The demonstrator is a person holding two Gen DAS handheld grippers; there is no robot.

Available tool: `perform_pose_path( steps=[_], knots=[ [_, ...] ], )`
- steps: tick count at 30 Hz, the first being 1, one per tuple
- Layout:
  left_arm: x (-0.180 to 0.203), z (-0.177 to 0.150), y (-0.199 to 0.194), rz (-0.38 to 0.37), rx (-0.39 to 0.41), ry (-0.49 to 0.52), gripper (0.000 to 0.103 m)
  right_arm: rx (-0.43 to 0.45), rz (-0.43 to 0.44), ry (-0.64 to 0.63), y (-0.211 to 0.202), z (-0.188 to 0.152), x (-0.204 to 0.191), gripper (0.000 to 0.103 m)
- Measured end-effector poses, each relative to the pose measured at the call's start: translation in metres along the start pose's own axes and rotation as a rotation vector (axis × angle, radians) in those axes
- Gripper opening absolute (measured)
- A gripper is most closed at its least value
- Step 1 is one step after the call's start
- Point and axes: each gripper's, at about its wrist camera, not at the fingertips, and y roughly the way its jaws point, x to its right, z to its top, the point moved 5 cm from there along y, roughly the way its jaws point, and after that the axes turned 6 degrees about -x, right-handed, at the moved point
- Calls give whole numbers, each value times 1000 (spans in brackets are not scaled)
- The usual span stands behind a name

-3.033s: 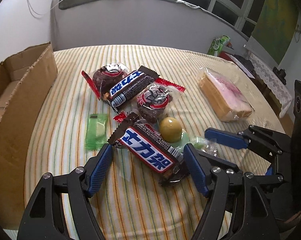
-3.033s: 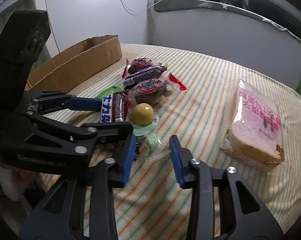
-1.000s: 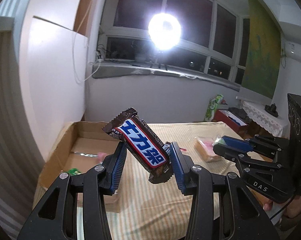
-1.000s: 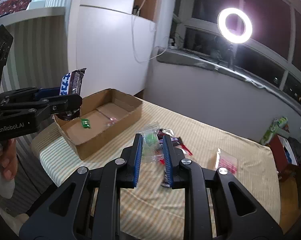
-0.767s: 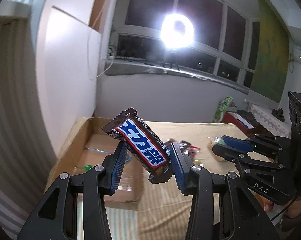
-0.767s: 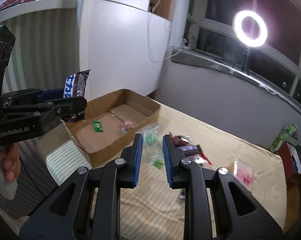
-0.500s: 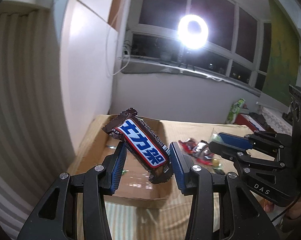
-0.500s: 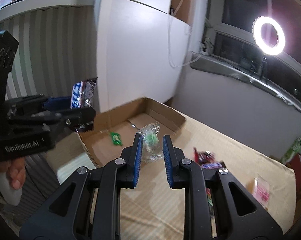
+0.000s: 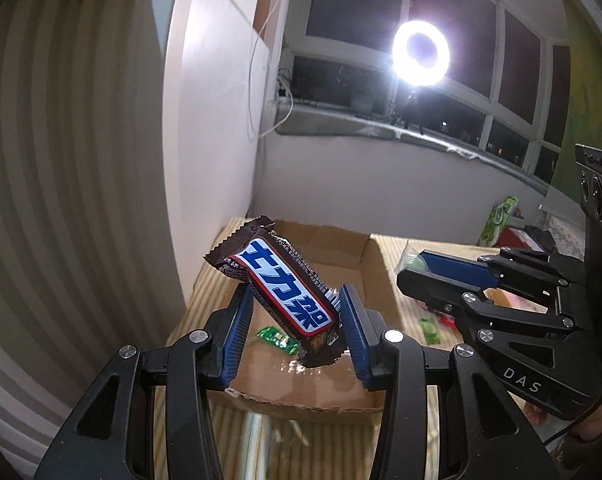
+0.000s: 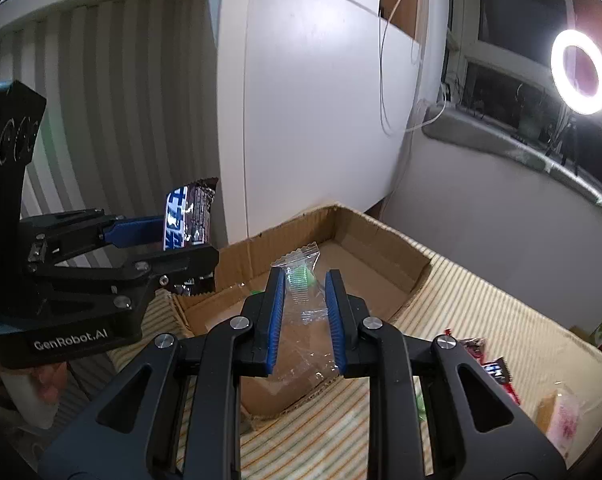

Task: Organize snacks
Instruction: 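Carry the Snickers bar and candy bag into the box and release both, then move both open tools back toward the remaining snacks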

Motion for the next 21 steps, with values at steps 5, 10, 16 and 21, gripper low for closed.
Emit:
perform_pose_path(
  steps=[5, 10, 16, 21],
  knots=[
    [-5, -9, 28, 8, -60, -17, 44, -36, 11, 20, 31, -6, 9, 22],
    [-10, -12, 37, 45, -61, -24, 64, -38, -5, 19, 43, -6, 13, 46],
    [-13, -7, 35, 68, -46, -29, 65, -25, -9, 31, 38, -5, 18, 46],
    [-17, -6, 31, 74, -36, -32, 65, -22, -8, 25, 29, -9, 13, 46]
  ],
)
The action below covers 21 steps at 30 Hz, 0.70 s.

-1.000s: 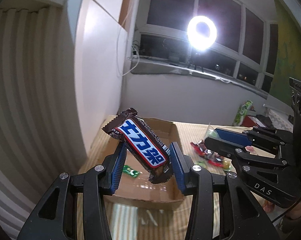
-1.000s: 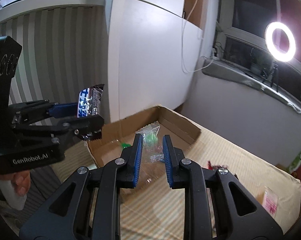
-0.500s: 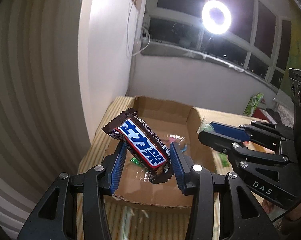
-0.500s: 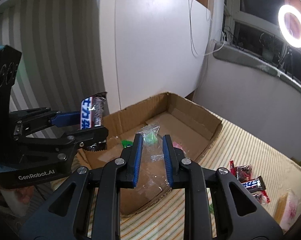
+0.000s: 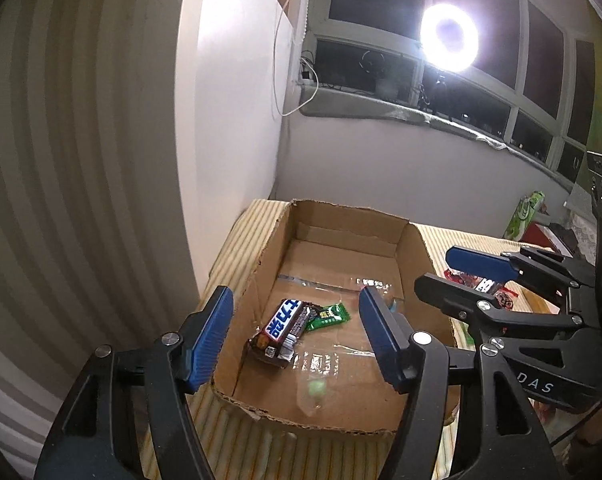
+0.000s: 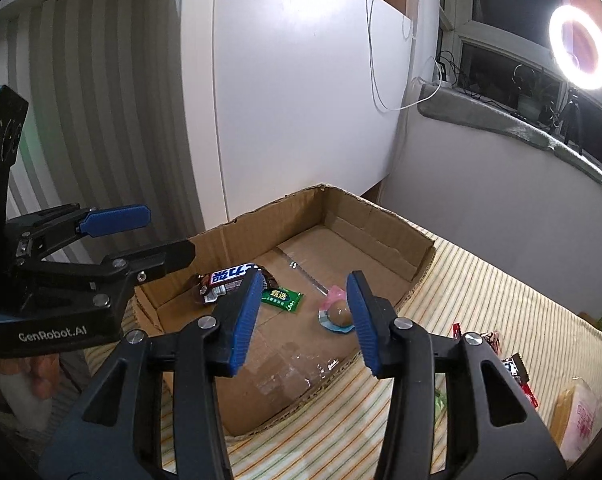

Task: Organize snacks
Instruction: 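Move both open tools back toward the remaining snacks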

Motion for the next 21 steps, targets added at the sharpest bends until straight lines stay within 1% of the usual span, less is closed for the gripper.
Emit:
perform_pose_path(
  steps=[6, 12, 17, 21],
  knots=[
    [2, 2, -8, 11, 12, 8, 65, 20, 5, 11, -16, -5, -1, 46],
    [14, 1, -16, 14, 19, 31, 65, 27, 6, 39, -27, -18, 4, 46],
    [31, 1, -17, 7, 16, 60, 65, 27, -3, 73, -37, -35, 19, 46],
    [48, 2, -15, -2, 11, 88, 65, 36, -17, 114, -50, -49, 40, 46]
  ],
)
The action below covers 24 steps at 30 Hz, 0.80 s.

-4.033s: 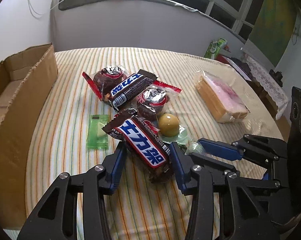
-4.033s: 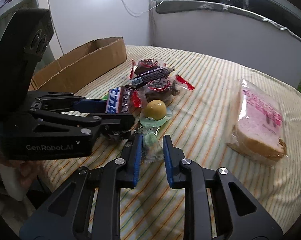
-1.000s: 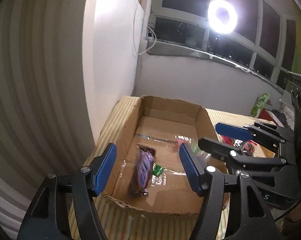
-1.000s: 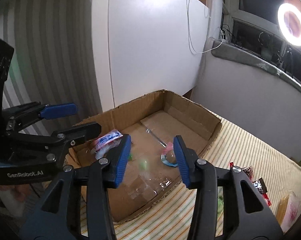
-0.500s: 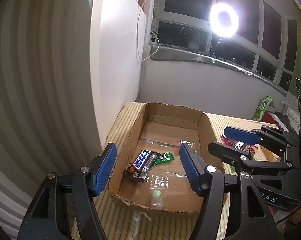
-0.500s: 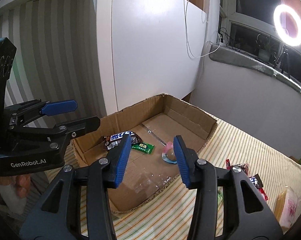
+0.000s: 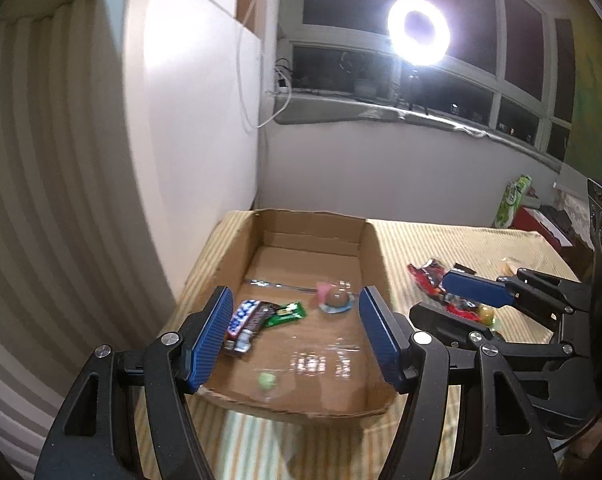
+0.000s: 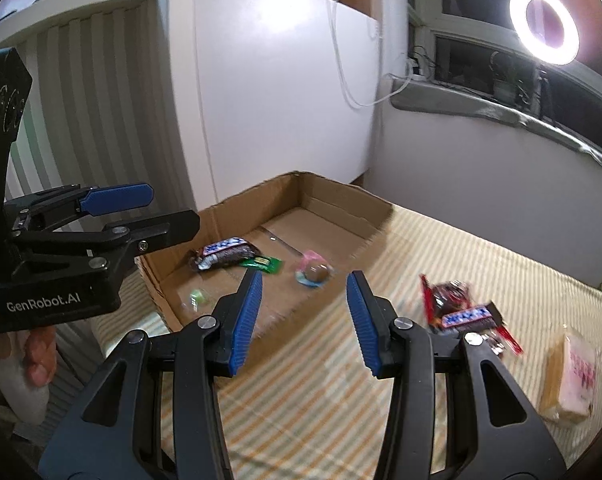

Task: Organize snacks
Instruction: 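Move both open tools back toward the remaining snacks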

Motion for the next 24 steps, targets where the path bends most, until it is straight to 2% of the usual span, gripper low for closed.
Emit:
perform_pose_path(
  steps=[13, 24],
  knots=[
    [78, 1, 13, -55, -31, 119, 65, 10, -69, 141, -37, -41, 82, 46],
    [128, -8, 35, -99, -86, 189, 65, -29, -119, 250, -44, -79, 134, 46]
  ],
)
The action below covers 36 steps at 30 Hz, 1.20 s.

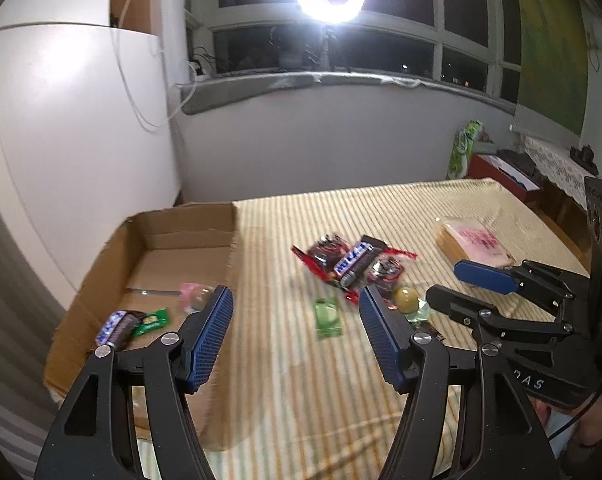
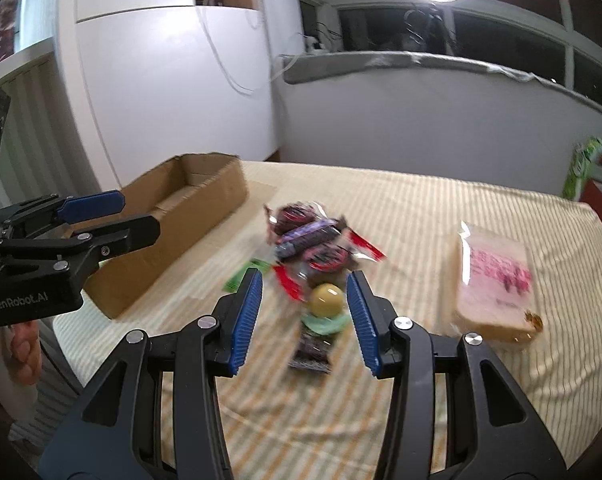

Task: Organize snacks
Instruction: 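Move both open tools back toward the remaining snacks, then grasp the green candy packet with the left tool while the right tool grasps the wrapped egg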

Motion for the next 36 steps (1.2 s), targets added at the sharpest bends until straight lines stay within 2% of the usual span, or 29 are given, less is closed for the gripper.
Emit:
perform_pose_path(
  steps=[9, 15, 23, 27, 29, 30, 31, 32, 36],
  knots=[
    [24, -16, 41, -27, -97, 13, 65, -63, -18, 46, 18, -18, 31, 46],
    [24, -30, 70, -15, -170, -13, 65, -123, 3, 21, 43, -15, 22, 46],
    [20, -29, 93, -1, -199, -66, 65, -208, 1, -5, 69, -13, 17, 46],
    [18, -30, 102, -4, -222, -79, 64, -223, 1, -9, 75, -10, 17, 46],
    [17, -29, 103, -8, -227, -87, 59, -224, -1, -10, 76, -9, 16, 46],
    [17, -28, 104, -10, -226, -83, 54, -228, -5, -13, 77, -9, 16, 41],
    [16, -27, 104, -11, -222, -74, 40, -230, -9, -18, 77, -9, 16, 36],
    [18, -27, 103, -21, -218, -62, 25, -230, -9, -16, 77, -9, 16, 36],
    [20, -26, 103, -28, -213, -56, 22, -222, -5, -4, 75, -8, 17, 34]
  ],
)
